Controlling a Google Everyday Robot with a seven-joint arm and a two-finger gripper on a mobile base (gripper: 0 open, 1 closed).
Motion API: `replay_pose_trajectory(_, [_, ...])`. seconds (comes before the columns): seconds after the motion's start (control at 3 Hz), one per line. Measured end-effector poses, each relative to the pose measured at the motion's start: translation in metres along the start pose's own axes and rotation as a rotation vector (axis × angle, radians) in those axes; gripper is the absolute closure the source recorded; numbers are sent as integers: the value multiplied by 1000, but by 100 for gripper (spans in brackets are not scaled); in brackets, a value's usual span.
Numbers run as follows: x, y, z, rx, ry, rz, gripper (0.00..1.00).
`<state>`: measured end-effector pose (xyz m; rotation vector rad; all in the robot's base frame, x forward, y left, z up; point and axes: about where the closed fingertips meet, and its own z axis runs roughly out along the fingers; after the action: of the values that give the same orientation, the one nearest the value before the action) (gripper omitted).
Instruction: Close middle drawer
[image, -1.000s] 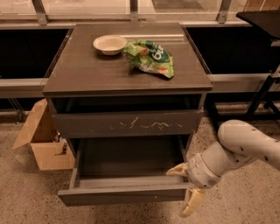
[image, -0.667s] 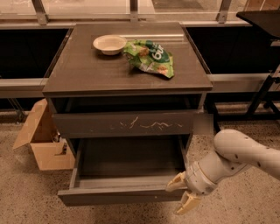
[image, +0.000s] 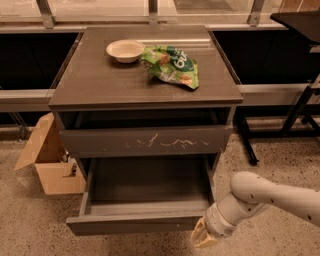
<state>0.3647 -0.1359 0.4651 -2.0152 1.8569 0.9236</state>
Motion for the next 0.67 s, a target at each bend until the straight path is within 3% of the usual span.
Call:
replay_pose_trajectory(0.33, [25, -12, 25, 1, 18, 30, 100])
replay_pose_trajectory(0.67, [72, -57, 49, 46, 111, -42, 100])
